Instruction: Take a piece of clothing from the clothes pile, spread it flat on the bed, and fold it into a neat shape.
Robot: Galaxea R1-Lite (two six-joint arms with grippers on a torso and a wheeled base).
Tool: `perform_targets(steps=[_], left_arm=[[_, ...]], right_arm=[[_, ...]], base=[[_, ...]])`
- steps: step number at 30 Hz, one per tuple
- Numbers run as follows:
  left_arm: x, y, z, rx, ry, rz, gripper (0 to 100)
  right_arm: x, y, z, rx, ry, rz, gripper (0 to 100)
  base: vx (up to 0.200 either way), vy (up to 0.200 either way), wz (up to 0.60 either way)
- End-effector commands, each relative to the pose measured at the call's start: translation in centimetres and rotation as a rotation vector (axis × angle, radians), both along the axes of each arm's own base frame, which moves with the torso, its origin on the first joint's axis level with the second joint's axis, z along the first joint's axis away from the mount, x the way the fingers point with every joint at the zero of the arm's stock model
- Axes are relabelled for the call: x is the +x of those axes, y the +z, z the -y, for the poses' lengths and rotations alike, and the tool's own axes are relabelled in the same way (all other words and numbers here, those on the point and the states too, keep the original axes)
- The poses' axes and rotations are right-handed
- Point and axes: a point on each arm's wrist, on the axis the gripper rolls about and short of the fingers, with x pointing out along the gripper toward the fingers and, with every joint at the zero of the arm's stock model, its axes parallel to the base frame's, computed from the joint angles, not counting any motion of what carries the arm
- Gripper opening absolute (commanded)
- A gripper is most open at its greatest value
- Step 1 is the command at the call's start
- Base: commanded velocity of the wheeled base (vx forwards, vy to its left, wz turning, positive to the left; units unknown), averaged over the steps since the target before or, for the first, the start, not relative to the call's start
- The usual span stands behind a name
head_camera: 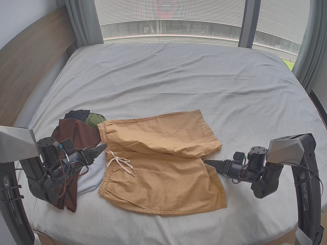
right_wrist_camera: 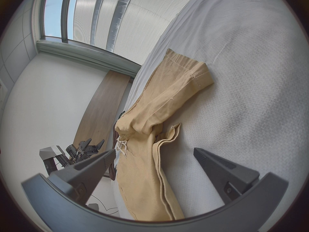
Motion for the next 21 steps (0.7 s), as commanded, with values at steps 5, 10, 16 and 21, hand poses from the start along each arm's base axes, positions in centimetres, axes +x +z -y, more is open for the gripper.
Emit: perform_targets(steps=[5, 10, 16, 21], left_arm=[[0.0, 0.0, 0.1, 0.001, -0.002, -0.002, 100], [-0.1, -0.1, 0.1, 0.001, -0.002, -0.005, 100], [-0.2, -0.1, 0.0, 0.001, -0.001, -0.008, 100], [-0.2, -0.2, 0.1, 0.002, -0.006, -0.009, 100]], right_arm=[[-0.2, -0.3, -0.5, -0.002, 0.014, -0.011, 0], [-0.2, -0.4, -0.4, -0.002, 0.011, -0.011, 0], [0.0, -0.1, -0.2, 0.001, 0.005, 0.003, 0], [0.5, 1.1, 1.3, 0.008, -0.035, 0.045, 0]], base=[[0.000, 0.000, 0.00], [0.000, 0.000, 0.00], [0.000, 0.000, 0.00], [0.000, 0.000, 0.00]])
